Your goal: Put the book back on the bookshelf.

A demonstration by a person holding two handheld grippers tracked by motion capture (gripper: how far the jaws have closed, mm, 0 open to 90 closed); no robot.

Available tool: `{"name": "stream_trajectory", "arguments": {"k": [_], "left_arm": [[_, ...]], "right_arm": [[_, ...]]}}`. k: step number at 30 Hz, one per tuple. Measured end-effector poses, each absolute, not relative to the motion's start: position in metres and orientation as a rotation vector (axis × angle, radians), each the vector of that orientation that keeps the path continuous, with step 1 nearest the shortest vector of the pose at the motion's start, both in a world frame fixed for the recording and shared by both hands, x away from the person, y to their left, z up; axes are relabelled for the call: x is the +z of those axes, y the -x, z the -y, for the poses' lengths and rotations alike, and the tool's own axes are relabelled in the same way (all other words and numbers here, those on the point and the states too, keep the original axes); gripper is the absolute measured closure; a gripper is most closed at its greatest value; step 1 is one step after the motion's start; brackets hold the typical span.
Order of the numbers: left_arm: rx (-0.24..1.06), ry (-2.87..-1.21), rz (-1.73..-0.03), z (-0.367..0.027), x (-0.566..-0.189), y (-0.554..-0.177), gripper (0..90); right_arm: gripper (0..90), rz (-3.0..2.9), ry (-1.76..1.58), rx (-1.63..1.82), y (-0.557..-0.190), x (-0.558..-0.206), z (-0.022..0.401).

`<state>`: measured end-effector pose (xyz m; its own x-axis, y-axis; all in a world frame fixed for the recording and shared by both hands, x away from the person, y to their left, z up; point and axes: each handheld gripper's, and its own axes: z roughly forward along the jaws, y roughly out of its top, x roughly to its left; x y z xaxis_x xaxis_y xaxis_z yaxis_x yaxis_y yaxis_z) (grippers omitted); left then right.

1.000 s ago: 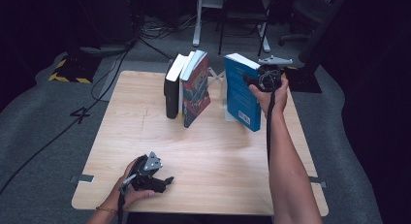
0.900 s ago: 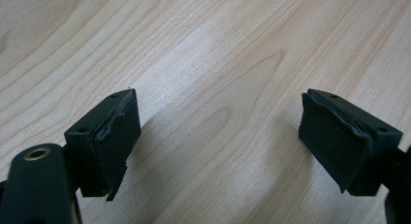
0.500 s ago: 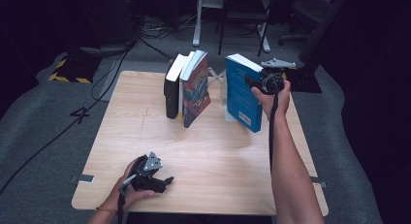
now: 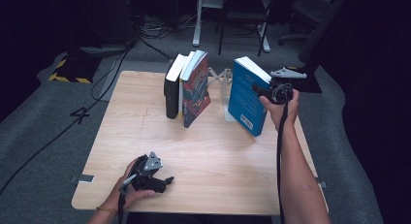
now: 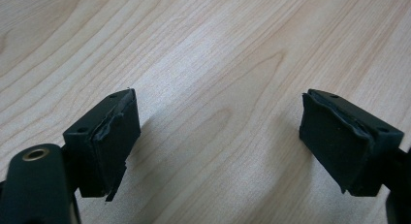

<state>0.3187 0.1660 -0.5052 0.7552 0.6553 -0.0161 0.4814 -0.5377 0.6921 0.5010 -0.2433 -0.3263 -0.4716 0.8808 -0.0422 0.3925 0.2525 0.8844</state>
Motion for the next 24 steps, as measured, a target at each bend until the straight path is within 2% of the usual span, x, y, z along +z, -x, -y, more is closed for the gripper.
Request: {"name": "stream_trajectory", "arguments": {"k": [24], "left_arm": [[0.319, -2.250, -0.847, -0.165, -0.505, -0.320, 14.8]], "right_arm": [[60.0, -1.977, -1.177, 1.230, -0.479, -0.344, 0.263]]}}
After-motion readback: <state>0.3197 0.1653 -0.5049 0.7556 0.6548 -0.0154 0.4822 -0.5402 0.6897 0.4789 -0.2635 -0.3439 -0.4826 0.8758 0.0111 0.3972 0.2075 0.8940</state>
